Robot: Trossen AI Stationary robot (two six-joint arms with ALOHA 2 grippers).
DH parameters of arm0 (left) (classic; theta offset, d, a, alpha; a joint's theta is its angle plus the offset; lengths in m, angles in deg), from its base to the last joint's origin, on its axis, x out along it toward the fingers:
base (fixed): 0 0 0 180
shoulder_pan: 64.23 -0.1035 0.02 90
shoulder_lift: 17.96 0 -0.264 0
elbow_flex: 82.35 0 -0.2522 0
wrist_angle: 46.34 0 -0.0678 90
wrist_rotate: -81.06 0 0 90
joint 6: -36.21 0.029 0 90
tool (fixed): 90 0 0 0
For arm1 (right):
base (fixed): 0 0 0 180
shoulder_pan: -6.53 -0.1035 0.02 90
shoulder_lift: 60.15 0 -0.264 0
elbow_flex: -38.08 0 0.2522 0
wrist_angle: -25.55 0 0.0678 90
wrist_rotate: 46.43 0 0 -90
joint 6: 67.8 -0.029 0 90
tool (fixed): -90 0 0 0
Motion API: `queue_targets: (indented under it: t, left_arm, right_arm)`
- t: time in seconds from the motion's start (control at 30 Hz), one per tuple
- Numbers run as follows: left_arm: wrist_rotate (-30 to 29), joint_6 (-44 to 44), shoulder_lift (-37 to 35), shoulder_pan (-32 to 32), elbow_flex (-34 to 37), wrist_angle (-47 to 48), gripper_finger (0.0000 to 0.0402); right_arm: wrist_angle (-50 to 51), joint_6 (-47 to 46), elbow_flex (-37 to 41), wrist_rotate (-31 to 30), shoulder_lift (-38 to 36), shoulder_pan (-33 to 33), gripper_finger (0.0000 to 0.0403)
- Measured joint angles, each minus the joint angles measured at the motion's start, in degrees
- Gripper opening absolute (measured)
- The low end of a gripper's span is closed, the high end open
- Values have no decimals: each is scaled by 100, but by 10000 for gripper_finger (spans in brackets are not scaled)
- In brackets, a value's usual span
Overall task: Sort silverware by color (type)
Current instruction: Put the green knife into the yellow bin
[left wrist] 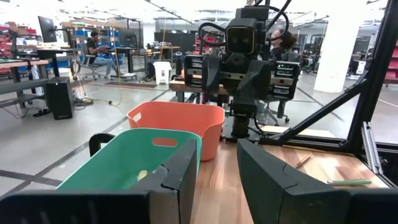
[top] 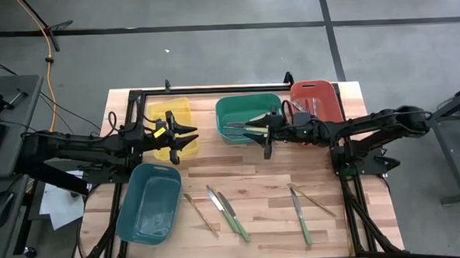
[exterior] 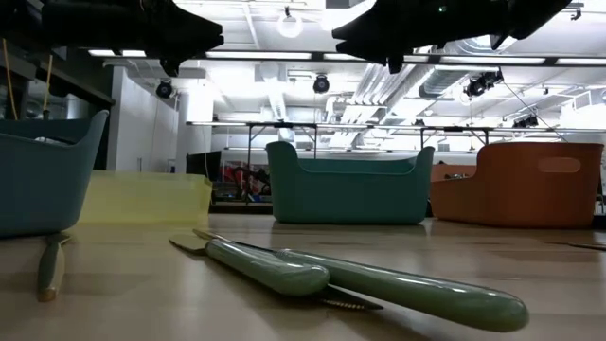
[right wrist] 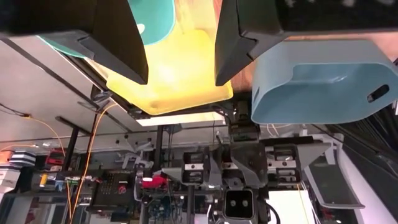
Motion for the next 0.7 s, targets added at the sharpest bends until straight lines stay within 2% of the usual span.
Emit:
queue_targets:
  t: [0.7]
  left_arm:
    - [0,-105,2,0,-2,2,104]
  right_arm:
    - [106,-2,-2,57,2,0,169]
